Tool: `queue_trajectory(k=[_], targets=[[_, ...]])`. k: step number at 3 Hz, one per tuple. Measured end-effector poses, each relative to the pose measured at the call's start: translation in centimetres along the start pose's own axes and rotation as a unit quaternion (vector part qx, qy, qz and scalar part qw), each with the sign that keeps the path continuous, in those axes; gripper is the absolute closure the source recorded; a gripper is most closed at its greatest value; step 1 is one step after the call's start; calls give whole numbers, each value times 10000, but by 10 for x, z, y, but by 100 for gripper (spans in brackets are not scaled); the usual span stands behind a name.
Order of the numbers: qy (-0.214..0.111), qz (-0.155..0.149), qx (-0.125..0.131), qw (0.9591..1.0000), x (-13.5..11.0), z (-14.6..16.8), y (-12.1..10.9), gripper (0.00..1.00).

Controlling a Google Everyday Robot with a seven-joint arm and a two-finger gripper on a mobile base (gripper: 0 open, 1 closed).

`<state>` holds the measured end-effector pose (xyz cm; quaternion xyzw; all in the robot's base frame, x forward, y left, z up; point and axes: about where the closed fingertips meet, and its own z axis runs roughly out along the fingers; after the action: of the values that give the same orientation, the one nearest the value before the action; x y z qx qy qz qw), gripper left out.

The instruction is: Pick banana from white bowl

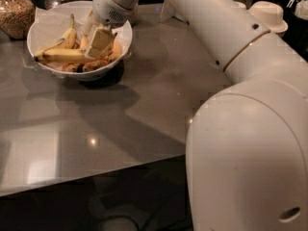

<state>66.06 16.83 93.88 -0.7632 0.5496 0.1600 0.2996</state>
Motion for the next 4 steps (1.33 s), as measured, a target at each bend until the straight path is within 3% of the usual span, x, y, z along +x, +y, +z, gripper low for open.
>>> queue_trajectory(k=[1,2,3,4], targets=[[33,74,-90,9999,3,3,1,30],[42,81,-107,9999,4,7,-4,32],[63,113,-119,9998,8,14,-12,46],[83,182,-150,9997,14,19,-15,48]])
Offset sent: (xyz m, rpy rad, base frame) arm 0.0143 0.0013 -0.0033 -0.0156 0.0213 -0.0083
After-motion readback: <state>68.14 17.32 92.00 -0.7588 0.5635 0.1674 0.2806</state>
